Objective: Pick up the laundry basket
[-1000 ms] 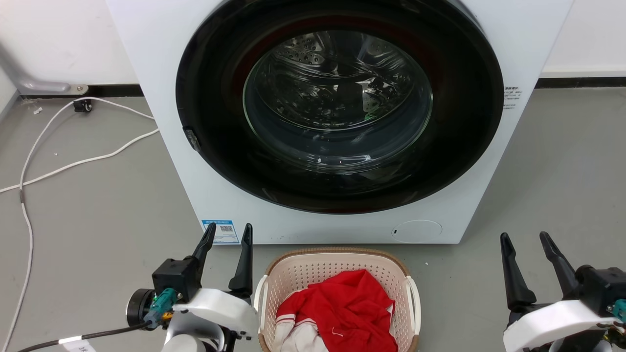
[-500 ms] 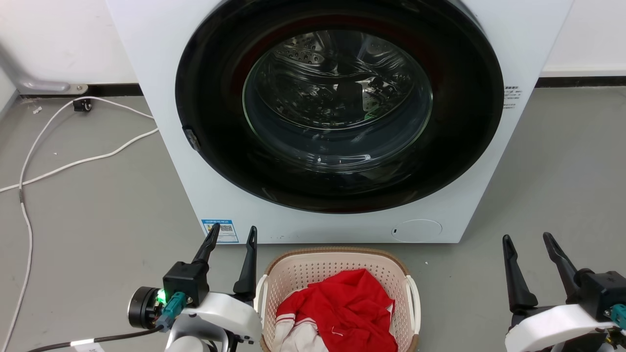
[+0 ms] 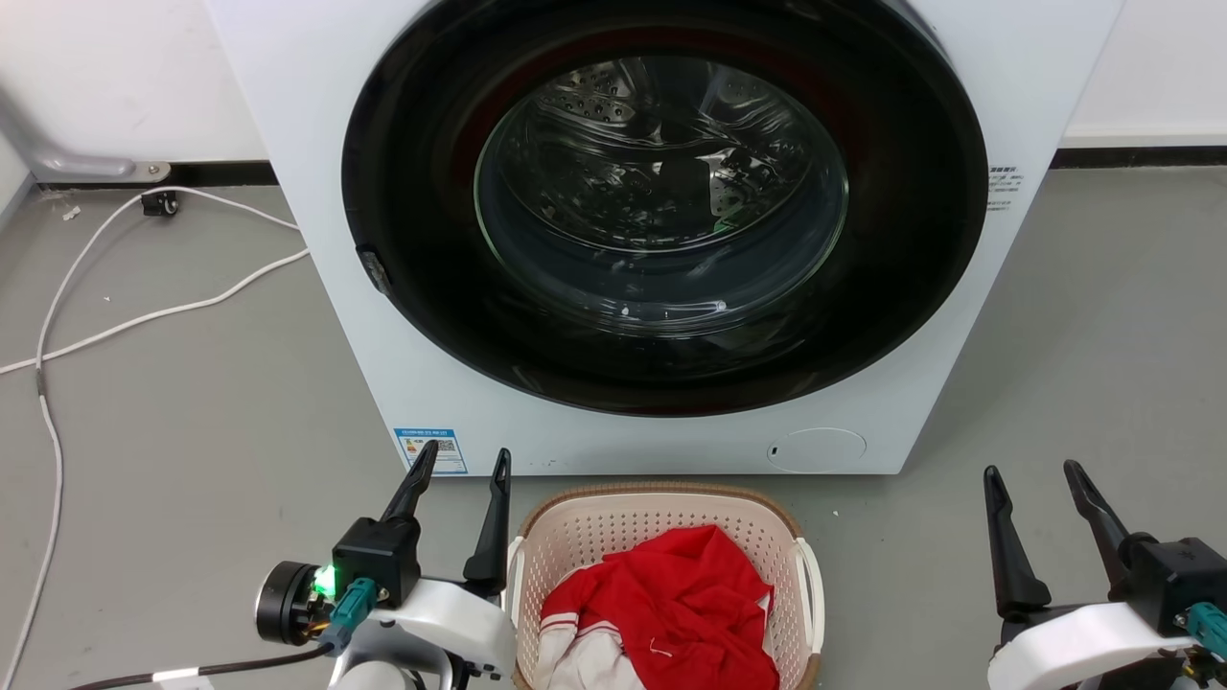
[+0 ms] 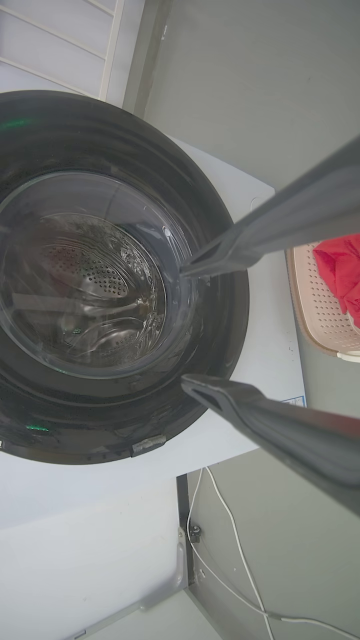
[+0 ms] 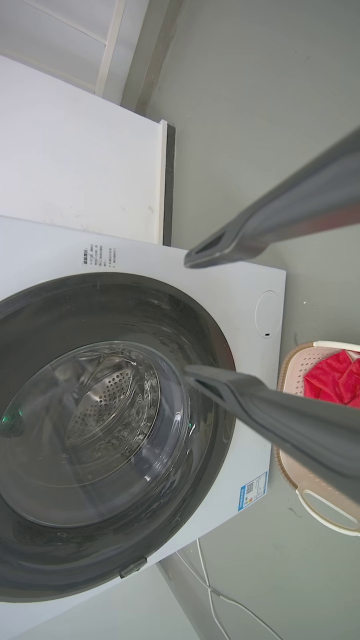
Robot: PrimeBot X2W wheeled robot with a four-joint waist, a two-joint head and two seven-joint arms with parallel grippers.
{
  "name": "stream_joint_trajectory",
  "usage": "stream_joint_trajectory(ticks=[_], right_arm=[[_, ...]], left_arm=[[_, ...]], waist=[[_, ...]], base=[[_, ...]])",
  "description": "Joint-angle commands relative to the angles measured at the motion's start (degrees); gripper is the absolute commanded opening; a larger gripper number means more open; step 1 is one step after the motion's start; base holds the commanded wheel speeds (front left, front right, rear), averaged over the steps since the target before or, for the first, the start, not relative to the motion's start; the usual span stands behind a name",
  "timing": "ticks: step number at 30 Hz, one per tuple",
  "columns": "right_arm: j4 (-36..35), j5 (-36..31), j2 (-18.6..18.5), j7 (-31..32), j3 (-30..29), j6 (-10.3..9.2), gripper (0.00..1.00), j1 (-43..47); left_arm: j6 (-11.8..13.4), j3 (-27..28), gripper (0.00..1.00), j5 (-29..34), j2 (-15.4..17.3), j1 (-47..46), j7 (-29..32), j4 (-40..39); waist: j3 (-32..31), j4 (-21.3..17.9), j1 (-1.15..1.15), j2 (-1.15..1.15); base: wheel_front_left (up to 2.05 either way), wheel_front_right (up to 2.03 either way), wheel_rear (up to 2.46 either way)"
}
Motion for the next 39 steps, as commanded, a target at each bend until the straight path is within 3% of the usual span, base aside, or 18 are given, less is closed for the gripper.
stream_joint_trajectory(ticks=[1, 29, 39], right_arm=[[0.26, -0.01, 0.18, -0.36, -0.02, -0.04, 1.0, -0.17], [2.7, 1.23, 0.18, 0.13, -0.6, -0.04, 1.0, -2.43], [7.38, 3.41, 0.16, 7.0, -2.32, -0.04, 1.0, -8.94]], left_arm=[[0.1, 0.04, 1.0, -0.12, -0.03, -0.74, -0.3, 0.12], [0.21, 0.66, 1.0, -0.08, -0.28, -2.64, -0.24, 2.21], [-0.8, 0.6, 1.0, -1.52, -0.09, -11.9, 1.83, 9.33]], waist=[[0.03, 0.04, 0.0, 0.0], [2.17, 0.33, 0.0, 0.0], [9.24, -0.14, 0.0, 0.0]], base=[[0.0, 0.0, 0.0], [0.0, 0.0, 0.0], [0.0, 0.0, 0.0]])
